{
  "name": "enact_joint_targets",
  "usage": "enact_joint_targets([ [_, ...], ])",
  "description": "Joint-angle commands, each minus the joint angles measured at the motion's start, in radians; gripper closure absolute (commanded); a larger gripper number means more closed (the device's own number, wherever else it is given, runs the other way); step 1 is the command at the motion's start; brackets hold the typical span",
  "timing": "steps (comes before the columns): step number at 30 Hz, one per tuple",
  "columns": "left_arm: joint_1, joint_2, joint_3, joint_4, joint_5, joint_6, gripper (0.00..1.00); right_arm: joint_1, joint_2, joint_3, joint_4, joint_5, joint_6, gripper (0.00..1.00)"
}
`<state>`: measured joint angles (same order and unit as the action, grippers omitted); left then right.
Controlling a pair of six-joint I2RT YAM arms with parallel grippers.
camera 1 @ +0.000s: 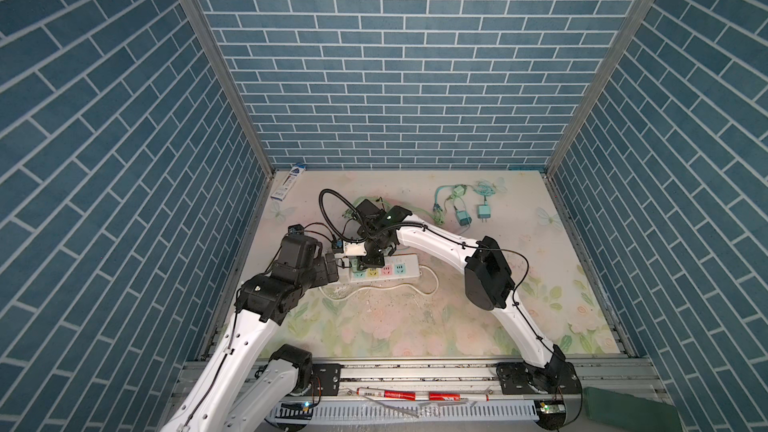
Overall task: Insert the plug
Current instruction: 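Lower and press the green charger into the power strip socket with the right gripper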
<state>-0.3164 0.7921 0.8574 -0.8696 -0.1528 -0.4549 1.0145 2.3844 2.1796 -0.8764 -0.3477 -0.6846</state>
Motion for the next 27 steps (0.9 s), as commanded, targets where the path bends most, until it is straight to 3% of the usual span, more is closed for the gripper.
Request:
enact_joint_targets([
  [1,0.008,0.0,-0.001,-0.009,-0.004,0.014,0.0,0.01,0.062,-0.016,-0.073,-0.034,0.006,0.95],
  [12,0.013,-0.001,0.006,-0.007,-0.003,0.015,0.0,0.018,0.09,-0.021,-0.121,0.007,0.037,0.95],
  [17,0.013,-0.001,0.017,-0.008,-0.001,0.018,0.0,0.019,0.161,0.08,-0.218,0.029,0.061,0.94],
  [27,0.015,-0.027,0.045,-0.013,-0.036,0.03,0.0,0.022,0.203,0.092,-0.223,0.034,0.067,0.93],
])
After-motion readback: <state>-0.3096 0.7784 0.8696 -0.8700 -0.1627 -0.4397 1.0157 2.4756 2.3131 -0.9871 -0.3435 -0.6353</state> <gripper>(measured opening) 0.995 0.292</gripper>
